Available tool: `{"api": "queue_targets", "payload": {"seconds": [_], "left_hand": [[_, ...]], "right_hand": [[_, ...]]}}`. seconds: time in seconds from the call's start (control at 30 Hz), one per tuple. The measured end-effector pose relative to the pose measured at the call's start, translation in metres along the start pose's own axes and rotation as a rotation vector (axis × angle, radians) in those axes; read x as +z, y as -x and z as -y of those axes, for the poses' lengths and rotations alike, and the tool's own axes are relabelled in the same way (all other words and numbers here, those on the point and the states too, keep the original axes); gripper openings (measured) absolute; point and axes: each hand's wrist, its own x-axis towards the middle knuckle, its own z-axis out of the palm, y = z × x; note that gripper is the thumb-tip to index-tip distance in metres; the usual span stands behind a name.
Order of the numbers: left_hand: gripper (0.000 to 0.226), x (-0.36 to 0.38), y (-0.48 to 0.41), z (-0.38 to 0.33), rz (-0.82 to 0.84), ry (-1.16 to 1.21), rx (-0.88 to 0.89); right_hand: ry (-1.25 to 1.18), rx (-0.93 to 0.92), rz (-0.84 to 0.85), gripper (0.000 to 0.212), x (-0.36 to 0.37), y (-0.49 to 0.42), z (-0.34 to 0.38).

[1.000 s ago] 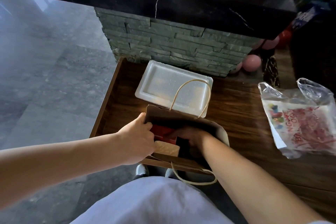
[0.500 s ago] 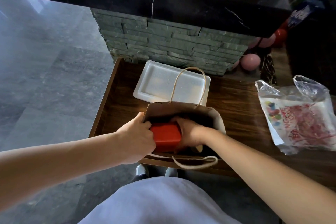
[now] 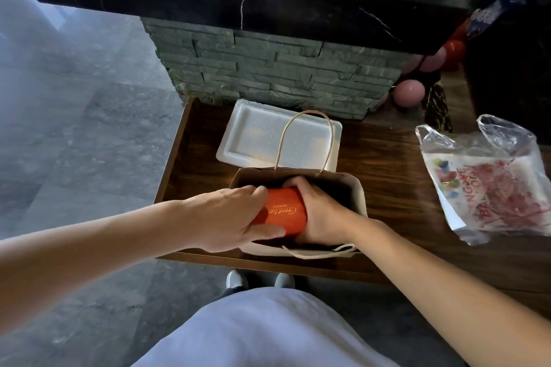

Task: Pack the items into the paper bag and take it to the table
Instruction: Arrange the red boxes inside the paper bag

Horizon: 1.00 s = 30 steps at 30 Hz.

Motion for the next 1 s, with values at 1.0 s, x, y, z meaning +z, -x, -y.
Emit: {"api": "queue_targets", "payload": {"seconds": [1.0], "left_hand": [[0.102,0.026,0.045,0.028,-0.777,0.521,-0.174]], "right_hand": [[0.333,0.203,0.462,0.059,-0.025,-0.015,0.020]]}}
